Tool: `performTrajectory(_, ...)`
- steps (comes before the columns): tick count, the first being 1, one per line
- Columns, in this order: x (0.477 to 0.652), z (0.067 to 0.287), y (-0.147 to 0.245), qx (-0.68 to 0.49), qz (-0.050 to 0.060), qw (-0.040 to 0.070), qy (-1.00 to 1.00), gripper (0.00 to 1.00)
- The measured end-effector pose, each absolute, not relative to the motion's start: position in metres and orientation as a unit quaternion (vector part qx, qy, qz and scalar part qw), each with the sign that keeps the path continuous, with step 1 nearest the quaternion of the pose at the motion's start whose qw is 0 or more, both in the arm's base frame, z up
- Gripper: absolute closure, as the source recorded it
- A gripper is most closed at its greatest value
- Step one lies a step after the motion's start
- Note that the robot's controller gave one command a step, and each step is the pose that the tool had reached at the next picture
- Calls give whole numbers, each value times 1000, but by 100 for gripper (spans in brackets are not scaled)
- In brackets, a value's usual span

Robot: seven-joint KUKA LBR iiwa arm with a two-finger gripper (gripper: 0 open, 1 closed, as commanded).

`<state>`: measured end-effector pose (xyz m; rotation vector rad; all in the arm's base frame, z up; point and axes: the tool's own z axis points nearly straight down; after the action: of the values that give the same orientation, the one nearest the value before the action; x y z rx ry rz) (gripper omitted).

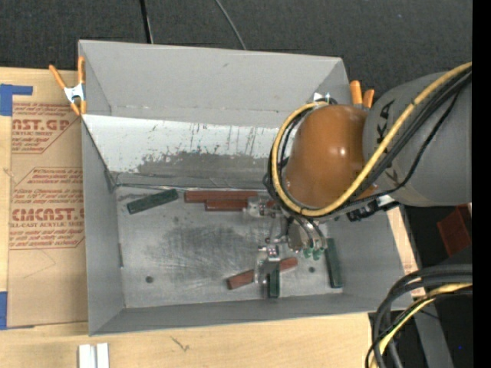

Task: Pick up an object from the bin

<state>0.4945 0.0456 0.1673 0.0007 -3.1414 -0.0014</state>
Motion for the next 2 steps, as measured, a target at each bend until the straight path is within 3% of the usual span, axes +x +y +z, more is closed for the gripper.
performTrajectory(1,484,71,11,185,-1,3,-983,100)
performTrajectory(2,484,71,11,185,-1,3,-983,100)
